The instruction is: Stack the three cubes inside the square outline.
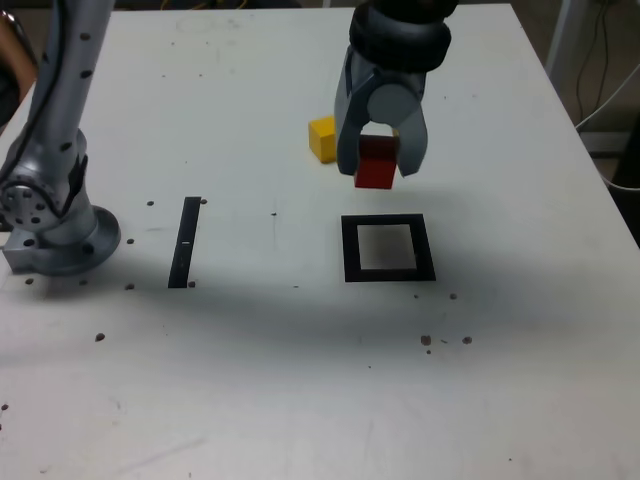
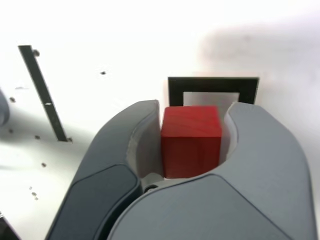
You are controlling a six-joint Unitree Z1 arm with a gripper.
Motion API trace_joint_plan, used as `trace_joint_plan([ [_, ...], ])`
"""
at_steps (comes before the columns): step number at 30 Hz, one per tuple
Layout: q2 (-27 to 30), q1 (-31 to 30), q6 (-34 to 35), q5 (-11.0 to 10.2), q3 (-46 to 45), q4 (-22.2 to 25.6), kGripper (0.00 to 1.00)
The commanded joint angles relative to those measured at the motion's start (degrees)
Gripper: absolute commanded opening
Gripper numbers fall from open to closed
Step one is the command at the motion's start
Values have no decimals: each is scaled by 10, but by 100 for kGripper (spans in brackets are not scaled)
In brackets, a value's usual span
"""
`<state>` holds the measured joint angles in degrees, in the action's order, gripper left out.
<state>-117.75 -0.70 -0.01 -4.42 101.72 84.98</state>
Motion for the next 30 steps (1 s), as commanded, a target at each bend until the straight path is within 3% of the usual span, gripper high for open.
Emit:
trace_joint_plan([
  [1, 4, -17, 9, -2, -12, -14, 38],
  [9, 17, -37, 30, 8, -93, -123, 38],
  [14, 29, -39, 39, 28, -146, -185, 38],
  [21, 35, -41, 48, 32, -162, -196, 38],
  [30, -5, -41, 47, 24, -159, -211, 39],
])
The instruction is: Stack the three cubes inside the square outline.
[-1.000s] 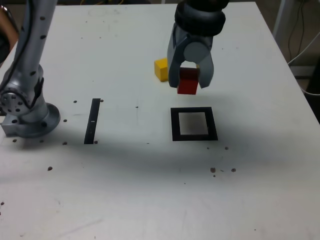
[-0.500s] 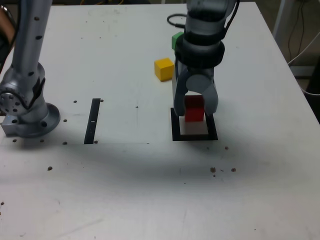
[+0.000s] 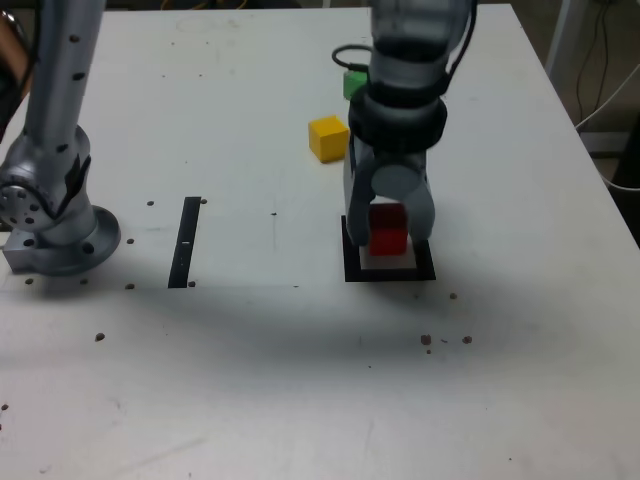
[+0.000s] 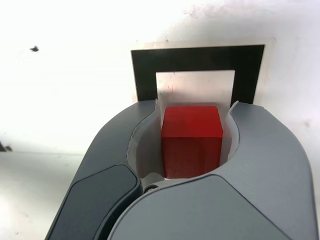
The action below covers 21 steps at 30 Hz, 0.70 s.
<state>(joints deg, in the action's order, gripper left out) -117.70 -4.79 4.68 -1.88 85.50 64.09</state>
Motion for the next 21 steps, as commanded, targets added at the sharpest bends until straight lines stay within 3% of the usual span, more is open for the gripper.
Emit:
trace_joint_plan([
  [1, -8, 0, 0, -3, 3, -3, 39],
  [10, -14, 0, 0, -12, -1, -1, 43],
  [13, -16, 0, 0, -11, -4, -6, 54],
  [18, -16, 0, 0, -9, -11, -19, 83],
  [21, -12, 0, 0, -9, -16, -19, 96],
])
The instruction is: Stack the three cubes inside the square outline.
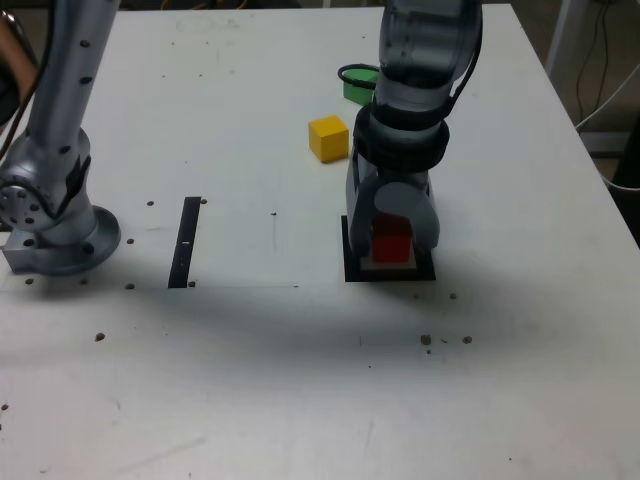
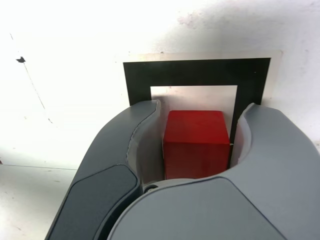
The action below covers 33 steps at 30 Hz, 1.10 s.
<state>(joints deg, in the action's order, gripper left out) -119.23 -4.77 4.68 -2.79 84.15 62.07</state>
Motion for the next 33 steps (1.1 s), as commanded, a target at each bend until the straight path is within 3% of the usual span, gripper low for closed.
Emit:
trace_joint_plan([
  [1, 6, 0, 0, 0, -5, 1, 98],
  [6, 37, 0, 3, -10, -17, 8, 99],
  [14, 121, 39, 0, -59, -22, 44, 99],
  [24, 140, 194, -102, -40, -6, 62, 99],
  [29, 133, 259, -141, -43, -3, 62, 99],
  [33, 118, 293, -155, -57, -14, 54, 99],
])
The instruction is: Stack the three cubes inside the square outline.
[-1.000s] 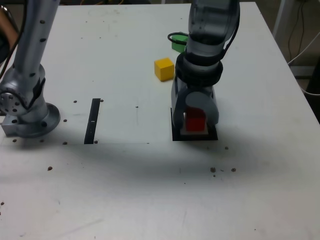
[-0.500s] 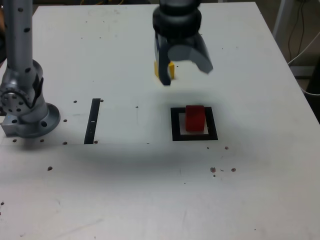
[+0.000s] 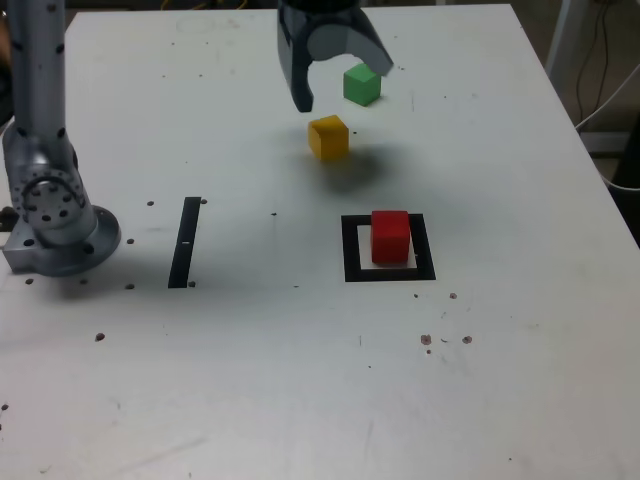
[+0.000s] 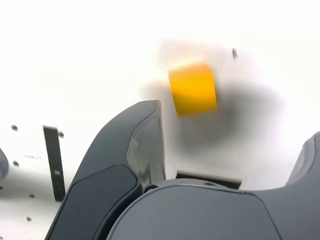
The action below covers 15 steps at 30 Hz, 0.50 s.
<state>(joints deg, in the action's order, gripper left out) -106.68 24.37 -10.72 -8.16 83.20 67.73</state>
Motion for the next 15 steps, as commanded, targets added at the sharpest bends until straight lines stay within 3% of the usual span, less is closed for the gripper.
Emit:
trace_joint_plan([
  [1, -11, 6, -2, -7, -10, -7, 99],
  [15, -76, 10, -2, -7, -22, -41, 93],
])
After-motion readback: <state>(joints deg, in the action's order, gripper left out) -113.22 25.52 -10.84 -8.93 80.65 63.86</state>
